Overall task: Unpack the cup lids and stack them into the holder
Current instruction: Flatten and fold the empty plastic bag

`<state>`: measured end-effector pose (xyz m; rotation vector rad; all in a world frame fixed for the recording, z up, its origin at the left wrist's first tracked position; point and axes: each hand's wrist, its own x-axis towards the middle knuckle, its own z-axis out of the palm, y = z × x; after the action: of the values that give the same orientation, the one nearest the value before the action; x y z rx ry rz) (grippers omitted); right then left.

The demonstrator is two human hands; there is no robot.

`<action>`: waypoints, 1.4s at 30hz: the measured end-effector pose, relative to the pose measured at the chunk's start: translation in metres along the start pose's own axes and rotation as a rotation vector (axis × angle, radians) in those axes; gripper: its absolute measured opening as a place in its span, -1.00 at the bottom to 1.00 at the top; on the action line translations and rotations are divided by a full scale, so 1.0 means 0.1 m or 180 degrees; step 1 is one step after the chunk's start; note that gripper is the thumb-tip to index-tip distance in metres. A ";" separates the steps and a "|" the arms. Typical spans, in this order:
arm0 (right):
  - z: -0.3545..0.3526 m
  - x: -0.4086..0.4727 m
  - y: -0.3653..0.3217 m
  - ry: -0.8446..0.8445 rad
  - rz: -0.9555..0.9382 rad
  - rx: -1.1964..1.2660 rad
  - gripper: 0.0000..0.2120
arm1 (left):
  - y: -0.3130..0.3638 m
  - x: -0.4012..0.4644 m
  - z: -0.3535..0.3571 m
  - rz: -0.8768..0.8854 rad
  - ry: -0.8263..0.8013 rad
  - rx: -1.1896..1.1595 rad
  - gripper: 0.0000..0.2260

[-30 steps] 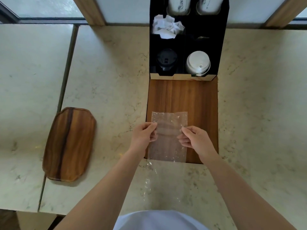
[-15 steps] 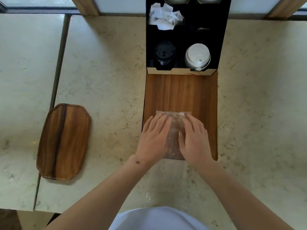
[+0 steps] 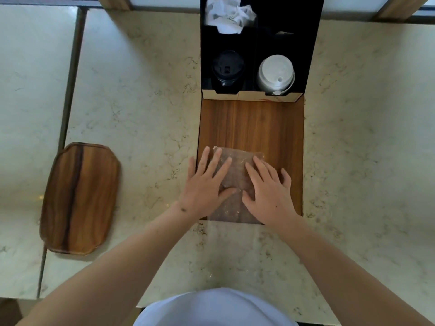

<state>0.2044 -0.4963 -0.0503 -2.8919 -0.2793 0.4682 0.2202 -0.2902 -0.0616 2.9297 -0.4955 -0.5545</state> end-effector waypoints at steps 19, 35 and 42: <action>-0.45 0.80 0.45 0.0550 0.1729 0.1710 -0.36 | 0.13 0.90 -0.73 -0.1368 0.0095 -0.2443 -0.50; -0.48 0.66 0.52 -0.0272 0.0691 0.2080 -0.88 | -0.05 0.58 -0.54 -0.1127 0.0165 -0.2651 -0.85; -0.48 0.73 0.29 -0.0661 -0.0018 0.1839 -0.95 | -0.30 0.36 -0.61 -0.0738 0.0090 -0.2242 -0.60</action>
<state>0.2930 -0.5163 -0.0334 -2.2842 -0.1491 0.7139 0.2832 -0.2704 -0.0223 2.3151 0.0539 -0.5656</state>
